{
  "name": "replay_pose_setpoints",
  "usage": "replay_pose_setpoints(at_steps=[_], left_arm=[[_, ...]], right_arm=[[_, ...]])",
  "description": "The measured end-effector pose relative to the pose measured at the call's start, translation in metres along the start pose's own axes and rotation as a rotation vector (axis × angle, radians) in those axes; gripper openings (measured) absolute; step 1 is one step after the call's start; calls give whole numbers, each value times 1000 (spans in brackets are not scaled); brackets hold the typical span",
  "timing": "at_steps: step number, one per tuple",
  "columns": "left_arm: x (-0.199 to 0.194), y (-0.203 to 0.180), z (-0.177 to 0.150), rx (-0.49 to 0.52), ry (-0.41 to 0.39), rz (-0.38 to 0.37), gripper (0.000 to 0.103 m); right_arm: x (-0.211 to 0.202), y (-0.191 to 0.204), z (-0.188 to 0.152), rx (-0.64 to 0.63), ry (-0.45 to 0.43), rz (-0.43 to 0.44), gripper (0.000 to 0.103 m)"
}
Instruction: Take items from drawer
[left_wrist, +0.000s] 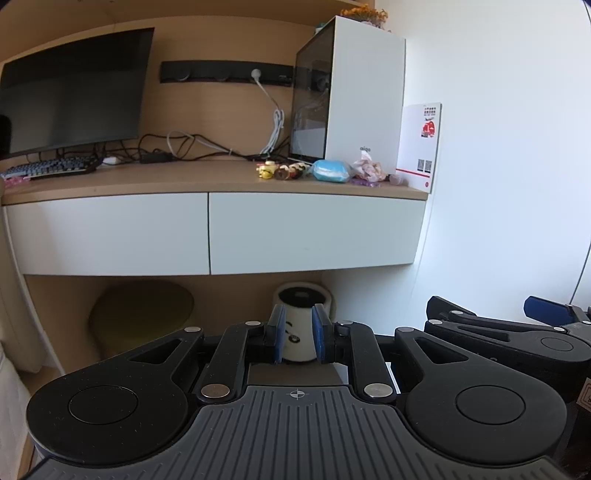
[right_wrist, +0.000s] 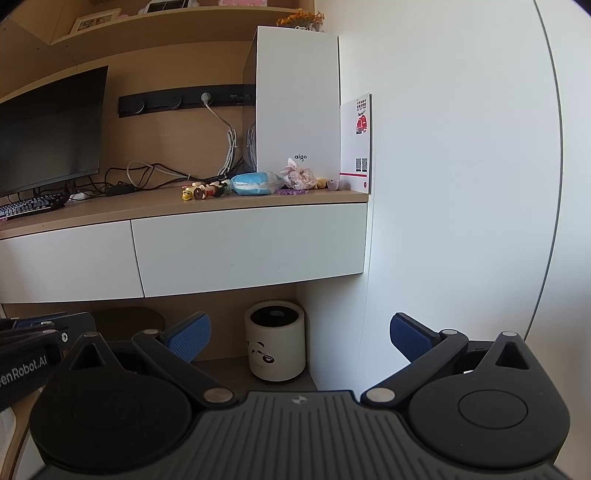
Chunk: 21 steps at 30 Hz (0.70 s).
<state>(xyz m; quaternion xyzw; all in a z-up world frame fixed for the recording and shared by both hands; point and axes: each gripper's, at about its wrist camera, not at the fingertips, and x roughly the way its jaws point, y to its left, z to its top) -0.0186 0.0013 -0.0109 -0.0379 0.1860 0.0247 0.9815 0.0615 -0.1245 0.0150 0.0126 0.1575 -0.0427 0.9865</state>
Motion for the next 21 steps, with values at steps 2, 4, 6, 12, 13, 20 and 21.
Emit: replay_pose_setpoints(at_steps=[2,4,6,12,13,20,21], left_arm=[[0,-1,0,1,1,-2,19],[1,-1,0,1,2,-3,19],[1,-2,0,1,5,-2,19],[3,-2,-1,2,11,2,19],[3,-2,-1,1,11,2,19],[3,-2,-2,2,14,0,19],[3,-2,-2,2,15,0,19]], right_arm=[[0,0,0,-1,1,0,103],[0,0,0,2,4,4,103],[-1,0,-1,3,6,7,103],[0,1,-2,3,8,7,103],[0,1,-2,3,8,8,103],[0,2,-3,3,9,9,103],[0,2,-3,4,9,9,103]])
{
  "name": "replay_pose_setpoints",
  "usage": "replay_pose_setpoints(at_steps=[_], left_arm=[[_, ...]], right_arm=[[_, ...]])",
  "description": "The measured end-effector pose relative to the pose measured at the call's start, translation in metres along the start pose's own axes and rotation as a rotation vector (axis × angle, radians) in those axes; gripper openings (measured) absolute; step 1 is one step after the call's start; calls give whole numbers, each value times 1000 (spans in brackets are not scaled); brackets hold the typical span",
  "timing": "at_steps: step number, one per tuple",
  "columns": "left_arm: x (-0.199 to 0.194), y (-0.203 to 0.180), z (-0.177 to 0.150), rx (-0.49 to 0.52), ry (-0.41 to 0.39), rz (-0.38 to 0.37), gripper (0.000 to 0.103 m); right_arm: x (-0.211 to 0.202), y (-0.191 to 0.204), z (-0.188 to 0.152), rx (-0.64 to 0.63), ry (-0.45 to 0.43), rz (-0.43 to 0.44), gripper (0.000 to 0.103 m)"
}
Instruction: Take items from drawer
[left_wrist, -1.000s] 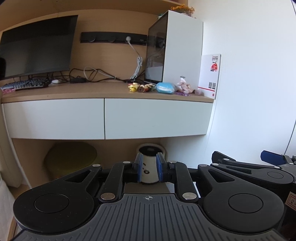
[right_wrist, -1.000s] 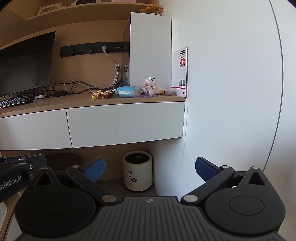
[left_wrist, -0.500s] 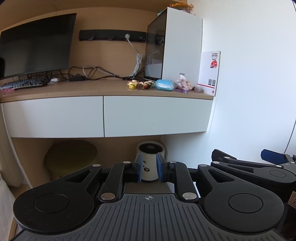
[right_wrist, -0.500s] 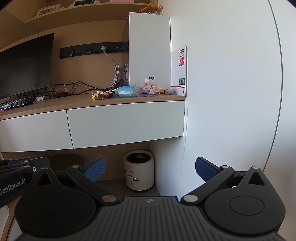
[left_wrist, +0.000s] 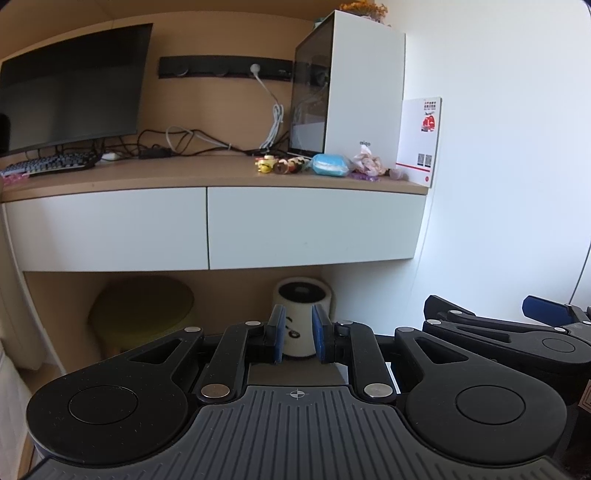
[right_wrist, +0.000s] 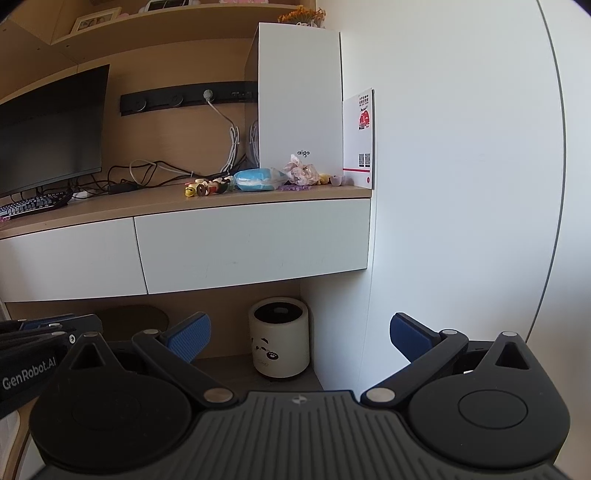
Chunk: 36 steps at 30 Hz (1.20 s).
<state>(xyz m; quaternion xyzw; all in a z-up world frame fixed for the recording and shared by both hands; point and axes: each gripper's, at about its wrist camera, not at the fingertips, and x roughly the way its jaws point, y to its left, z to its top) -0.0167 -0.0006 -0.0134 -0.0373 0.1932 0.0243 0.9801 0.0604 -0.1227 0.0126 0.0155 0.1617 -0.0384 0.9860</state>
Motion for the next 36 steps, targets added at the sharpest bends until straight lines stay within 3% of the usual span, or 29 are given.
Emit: replay_pose_setpoints(at_steps=[36], left_arm=[[2,-2,-3,-5,17,-5,19]], right_arm=[[-1,-2,-8,21,17,3,103]])
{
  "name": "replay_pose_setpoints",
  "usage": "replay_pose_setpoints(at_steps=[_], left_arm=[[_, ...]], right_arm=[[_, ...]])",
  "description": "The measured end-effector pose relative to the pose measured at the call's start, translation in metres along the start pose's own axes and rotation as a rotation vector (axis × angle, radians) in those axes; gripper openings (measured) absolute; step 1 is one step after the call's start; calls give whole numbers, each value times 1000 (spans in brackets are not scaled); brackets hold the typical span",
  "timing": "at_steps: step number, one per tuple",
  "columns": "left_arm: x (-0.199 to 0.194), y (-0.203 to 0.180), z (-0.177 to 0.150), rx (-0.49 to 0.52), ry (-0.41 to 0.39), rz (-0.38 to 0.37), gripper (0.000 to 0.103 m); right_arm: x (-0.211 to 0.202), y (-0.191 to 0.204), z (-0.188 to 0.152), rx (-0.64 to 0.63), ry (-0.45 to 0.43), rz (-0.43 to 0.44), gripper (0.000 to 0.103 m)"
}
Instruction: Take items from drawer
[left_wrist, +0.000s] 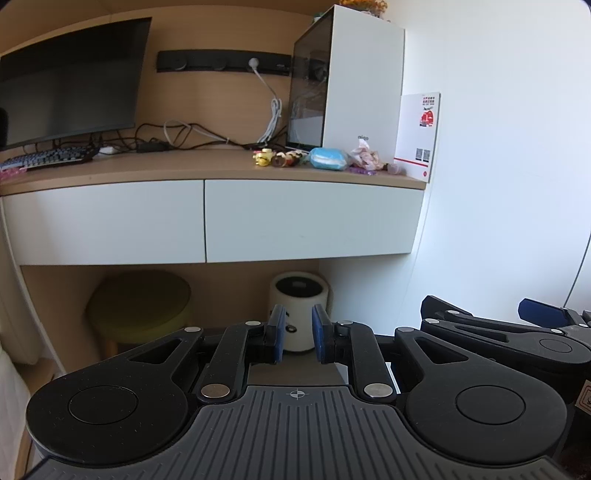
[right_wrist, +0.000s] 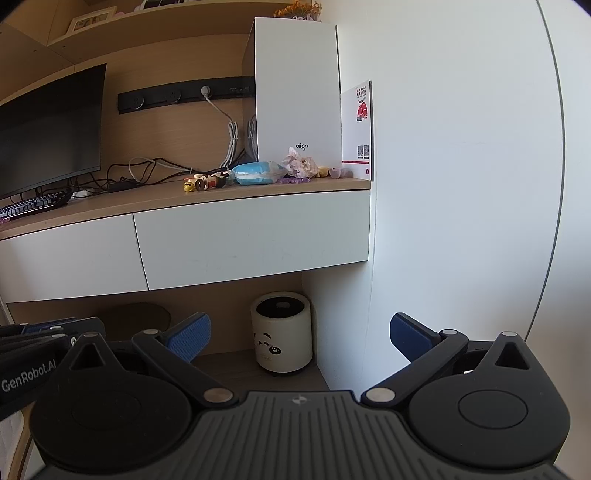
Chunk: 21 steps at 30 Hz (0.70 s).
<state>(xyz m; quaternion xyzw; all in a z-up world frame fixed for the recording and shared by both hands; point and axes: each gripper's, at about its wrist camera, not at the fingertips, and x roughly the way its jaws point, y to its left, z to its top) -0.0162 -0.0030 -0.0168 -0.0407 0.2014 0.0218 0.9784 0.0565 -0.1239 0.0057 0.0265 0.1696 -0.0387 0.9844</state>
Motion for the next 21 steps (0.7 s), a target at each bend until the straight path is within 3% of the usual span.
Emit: replay_pose_setpoints(at_steps=[21], left_arm=[[0,-2,0,3,-1,-1,18]], right_arm=[[0,0,-2,-1,4,2,103]])
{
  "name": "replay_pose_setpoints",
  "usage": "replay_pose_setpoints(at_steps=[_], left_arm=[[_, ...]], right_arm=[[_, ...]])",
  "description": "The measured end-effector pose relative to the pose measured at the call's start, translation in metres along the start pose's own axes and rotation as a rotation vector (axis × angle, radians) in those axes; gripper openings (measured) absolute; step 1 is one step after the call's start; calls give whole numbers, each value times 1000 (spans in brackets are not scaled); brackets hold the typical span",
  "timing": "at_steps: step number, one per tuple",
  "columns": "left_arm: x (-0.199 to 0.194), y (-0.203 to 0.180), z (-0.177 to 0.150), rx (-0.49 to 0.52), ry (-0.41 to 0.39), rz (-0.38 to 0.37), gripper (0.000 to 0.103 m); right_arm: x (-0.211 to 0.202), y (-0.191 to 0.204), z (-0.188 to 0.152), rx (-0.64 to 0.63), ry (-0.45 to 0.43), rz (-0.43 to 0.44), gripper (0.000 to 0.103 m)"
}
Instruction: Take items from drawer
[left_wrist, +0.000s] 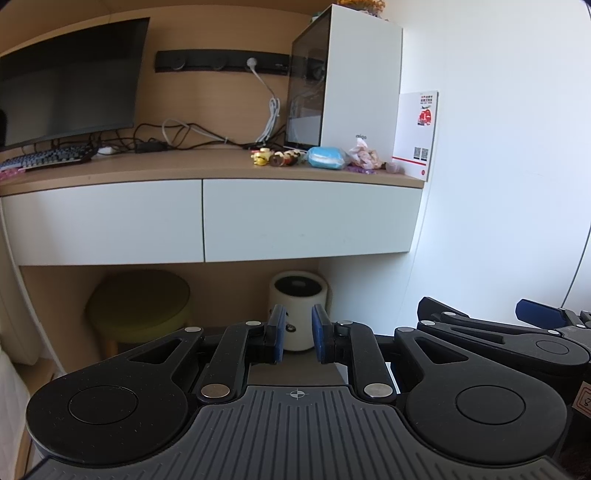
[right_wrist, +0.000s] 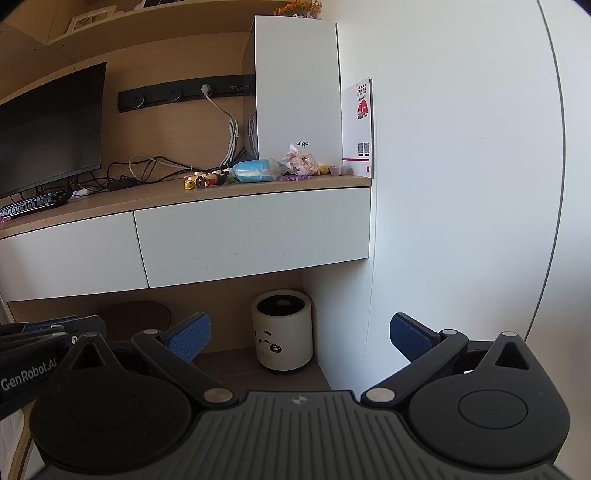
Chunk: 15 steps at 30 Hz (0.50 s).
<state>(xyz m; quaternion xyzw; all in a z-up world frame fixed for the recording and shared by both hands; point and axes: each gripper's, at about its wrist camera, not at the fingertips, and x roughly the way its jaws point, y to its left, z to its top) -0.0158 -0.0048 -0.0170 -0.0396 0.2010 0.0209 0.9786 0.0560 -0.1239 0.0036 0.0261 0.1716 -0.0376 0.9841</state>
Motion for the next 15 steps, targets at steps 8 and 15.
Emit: replay_pose_setpoints(at_steps=[8,15], left_arm=[[2,-2,-3,12,-1,7,16],[0,-3,-2,27,-29,6,16]], right_arm=[[-1,1,-1,0,1,-1,103],[-2,1,-3,-1,2,-1,103]])
